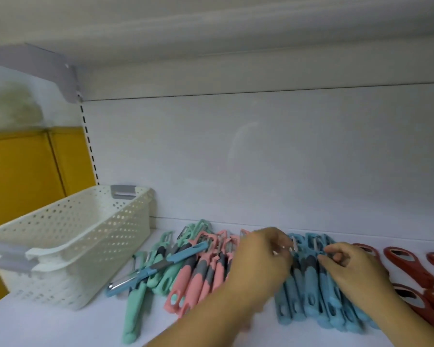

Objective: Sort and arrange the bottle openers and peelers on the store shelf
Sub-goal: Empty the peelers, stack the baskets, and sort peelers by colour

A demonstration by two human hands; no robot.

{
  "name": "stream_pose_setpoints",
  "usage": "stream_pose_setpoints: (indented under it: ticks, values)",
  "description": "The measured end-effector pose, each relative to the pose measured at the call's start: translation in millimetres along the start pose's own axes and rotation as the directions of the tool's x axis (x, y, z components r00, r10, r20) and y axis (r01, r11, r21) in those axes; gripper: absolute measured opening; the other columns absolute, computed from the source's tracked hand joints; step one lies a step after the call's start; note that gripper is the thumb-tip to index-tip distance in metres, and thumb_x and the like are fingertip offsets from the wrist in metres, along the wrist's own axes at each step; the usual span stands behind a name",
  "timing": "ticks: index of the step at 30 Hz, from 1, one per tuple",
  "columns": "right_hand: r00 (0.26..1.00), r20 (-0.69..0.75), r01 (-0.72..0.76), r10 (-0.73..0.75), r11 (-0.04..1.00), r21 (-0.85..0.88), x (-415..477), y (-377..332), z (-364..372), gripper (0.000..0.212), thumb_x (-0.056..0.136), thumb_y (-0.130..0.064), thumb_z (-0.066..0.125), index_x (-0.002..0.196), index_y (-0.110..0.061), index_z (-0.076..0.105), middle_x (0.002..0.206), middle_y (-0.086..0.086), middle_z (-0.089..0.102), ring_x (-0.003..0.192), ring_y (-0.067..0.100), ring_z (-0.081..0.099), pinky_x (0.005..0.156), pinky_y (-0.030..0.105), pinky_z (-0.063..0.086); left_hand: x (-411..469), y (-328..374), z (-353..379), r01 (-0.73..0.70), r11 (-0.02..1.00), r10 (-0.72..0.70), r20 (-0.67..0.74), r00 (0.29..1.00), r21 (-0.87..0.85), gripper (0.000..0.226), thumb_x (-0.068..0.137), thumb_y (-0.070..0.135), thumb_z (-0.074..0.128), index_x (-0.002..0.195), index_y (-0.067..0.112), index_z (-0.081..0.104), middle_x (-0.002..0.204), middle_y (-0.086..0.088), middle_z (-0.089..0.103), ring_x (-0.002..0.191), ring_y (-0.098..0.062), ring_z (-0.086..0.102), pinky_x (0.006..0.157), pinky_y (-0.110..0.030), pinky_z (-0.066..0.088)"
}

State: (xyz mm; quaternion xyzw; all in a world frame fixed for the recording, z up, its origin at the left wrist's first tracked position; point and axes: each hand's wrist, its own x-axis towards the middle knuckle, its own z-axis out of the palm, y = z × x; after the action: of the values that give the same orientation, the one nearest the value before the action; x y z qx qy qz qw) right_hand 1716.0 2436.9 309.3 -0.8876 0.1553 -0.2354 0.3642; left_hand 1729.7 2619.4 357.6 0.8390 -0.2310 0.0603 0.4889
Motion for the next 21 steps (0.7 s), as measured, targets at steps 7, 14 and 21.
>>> stream_pose_setpoints:
  ticks: [7,14,21]
  values:
    - [0.999,0.041,-0.012,0.010,0.999,0.049,3,-1,-1,0.013,0.082,-0.013,0.069,0.089,-0.023,0.065,0.083,-0.005,0.063,0.077,0.018,0.058,0.068,0.027,0.039,12,-45,-86,0.053,0.479,-0.131,0.011,0.991,0.876,0.036,0.090,0.035,0.050,0.120,0.014,0.054,0.119,-0.006,0.050,0.114,-0.024,0.047,0.089,-0.036,0.044]
    - [0.999,0.029,0.017,-0.021,0.995,0.102,-1,1,-7,0.010,0.082,-0.018,0.069,0.089,-0.024,0.065,0.079,-0.009,0.062,0.073,0.012,0.058,0.067,0.026,0.042,13,-67,-106,0.004,0.412,-0.048,0.017,0.999,0.911,0.031,0.096,0.038,0.044,0.101,0.013,0.062,0.100,-0.004,0.063,0.094,-0.024,0.060,0.080,-0.034,0.050]
    - [0.999,-0.001,-0.035,0.036,0.992,0.125,5,10,-7,0.006,0.086,-0.018,0.063,0.087,-0.023,0.065,0.080,-0.012,0.064,0.082,0.013,0.063,0.073,0.025,0.047,-23,45,-91,-0.663,0.595,0.702,0.107,0.704,0.454,0.027,0.086,0.032,0.052,0.102,0.017,0.067,0.091,0.014,0.064,0.079,0.004,0.056,0.065,-0.004,0.045]
